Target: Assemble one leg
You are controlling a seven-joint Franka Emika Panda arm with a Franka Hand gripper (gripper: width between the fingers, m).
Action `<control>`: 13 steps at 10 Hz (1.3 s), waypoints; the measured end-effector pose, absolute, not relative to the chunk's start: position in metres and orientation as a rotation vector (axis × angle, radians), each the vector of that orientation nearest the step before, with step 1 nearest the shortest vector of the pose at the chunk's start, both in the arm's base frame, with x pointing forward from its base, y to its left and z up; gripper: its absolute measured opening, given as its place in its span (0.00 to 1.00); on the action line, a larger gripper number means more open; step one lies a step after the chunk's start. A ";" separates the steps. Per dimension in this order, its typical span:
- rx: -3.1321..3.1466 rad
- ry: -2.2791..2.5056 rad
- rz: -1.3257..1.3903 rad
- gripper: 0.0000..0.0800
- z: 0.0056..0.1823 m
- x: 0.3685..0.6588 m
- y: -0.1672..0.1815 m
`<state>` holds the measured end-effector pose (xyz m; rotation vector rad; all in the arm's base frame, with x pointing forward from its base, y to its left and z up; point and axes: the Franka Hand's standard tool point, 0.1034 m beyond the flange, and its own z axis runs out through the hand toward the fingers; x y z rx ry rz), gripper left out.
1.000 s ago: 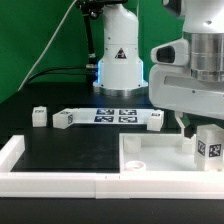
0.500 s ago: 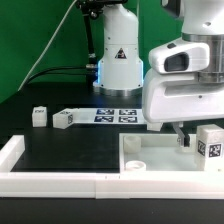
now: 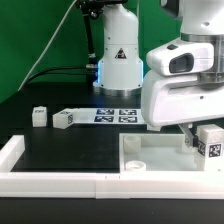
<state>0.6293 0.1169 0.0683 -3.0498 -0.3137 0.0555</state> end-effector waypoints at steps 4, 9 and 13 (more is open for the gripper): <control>-3.056 -0.240 0.057 0.36 0.068 0.630 0.116; -3.007 0.622 0.093 0.36 0.068 0.629 0.113; -2.911 1.148 0.096 0.38 0.069 0.626 0.096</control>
Offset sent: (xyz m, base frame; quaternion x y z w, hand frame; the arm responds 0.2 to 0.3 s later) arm 0.0000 0.0000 0.0000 0.0000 0.0000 0.0000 1.0000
